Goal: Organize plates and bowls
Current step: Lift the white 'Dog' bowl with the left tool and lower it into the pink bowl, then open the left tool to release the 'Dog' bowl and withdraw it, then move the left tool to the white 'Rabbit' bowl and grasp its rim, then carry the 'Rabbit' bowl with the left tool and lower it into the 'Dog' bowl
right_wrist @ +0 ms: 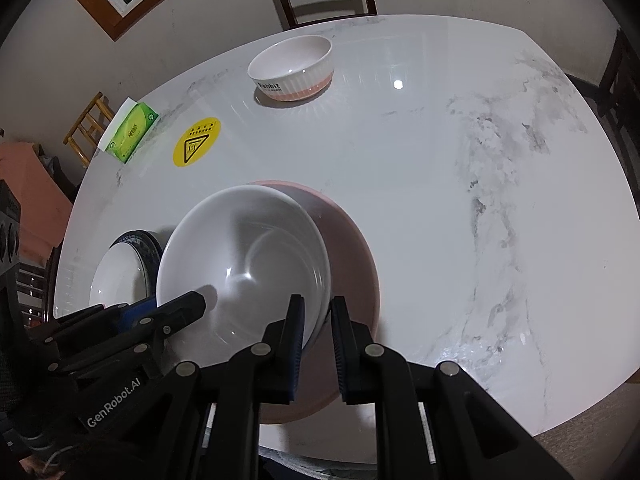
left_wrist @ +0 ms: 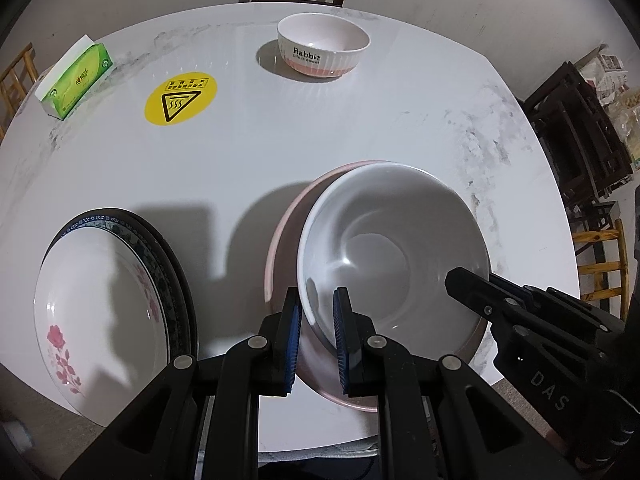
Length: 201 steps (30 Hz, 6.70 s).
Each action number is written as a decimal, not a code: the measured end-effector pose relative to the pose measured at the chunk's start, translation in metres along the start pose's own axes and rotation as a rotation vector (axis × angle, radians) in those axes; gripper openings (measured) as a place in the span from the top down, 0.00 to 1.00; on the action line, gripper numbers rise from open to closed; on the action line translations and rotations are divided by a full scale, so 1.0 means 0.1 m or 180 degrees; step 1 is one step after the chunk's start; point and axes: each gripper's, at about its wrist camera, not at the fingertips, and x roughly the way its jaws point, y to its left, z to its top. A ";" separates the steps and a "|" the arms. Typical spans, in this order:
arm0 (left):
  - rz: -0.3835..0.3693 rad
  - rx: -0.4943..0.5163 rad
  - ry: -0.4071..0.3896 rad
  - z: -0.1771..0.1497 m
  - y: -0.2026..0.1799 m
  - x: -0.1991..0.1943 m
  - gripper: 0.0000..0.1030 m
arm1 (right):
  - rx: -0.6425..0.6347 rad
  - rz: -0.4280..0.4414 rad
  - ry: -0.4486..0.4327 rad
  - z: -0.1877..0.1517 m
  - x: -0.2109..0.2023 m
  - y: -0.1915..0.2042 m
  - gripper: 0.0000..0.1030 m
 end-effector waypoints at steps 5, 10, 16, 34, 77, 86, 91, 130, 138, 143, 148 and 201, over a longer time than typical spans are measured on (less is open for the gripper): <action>0.0029 -0.0003 0.0010 0.00 -0.01 0.02 0.87 | -0.0021 -0.0024 0.0006 0.00 0.03 0.01 0.86; 0.0055 0.0022 0.0027 0.01 -0.03 0.04 0.87 | -0.0013 -0.0039 0.0031 0.00 0.06 0.00 0.86; 0.0073 0.0017 0.0016 0.03 -0.03 0.04 0.86 | -0.0009 -0.0030 0.0043 0.00 0.09 0.00 0.85; -0.0010 0.0041 -0.0025 0.01 -0.01 0.01 0.74 | 0.0013 0.0002 -0.0049 -0.02 0.01 -0.01 0.84; -0.0095 -0.0535 -0.0667 1.73 0.70 0.15 0.68 | 0.0084 0.0403 -0.0551 1.99 0.42 -0.44 0.82; -0.0113 -0.0530 -0.0542 2.17 0.65 0.40 0.68 | 0.0066 0.0348 -0.0412 2.38 0.73 -0.34 0.81; -0.0130 -0.0536 -0.0453 2.33 0.63 0.58 0.68 | 0.0062 0.0274 -0.0291 2.48 0.93 -0.28 0.81; -0.0136 -0.0325 -0.0154 1.88 0.32 0.54 0.87 | -0.0029 0.0126 -0.0143 1.95 0.65 -0.11 0.88; -0.0138 -0.0239 -0.0219 1.67 0.16 0.23 0.87 | -0.0069 0.0099 -0.0233 1.72 0.28 -0.07 0.88; -0.0147 -0.0195 -0.0272 1.50 0.08 0.05 0.87 | -0.0069 0.0083 -0.0259 1.53 0.09 -0.10 0.88; -0.0168 -0.0147 -0.0306 1.31 0.02 -0.08 0.87 | -0.0089 0.0089 -0.0269 1.34 -0.07 -0.08 0.88; -0.0134 -0.0054 -0.0163 -0.06 0.00 -0.42 0.87 | -0.0117 0.0051 -0.0158 -0.02 -0.47 0.09 0.87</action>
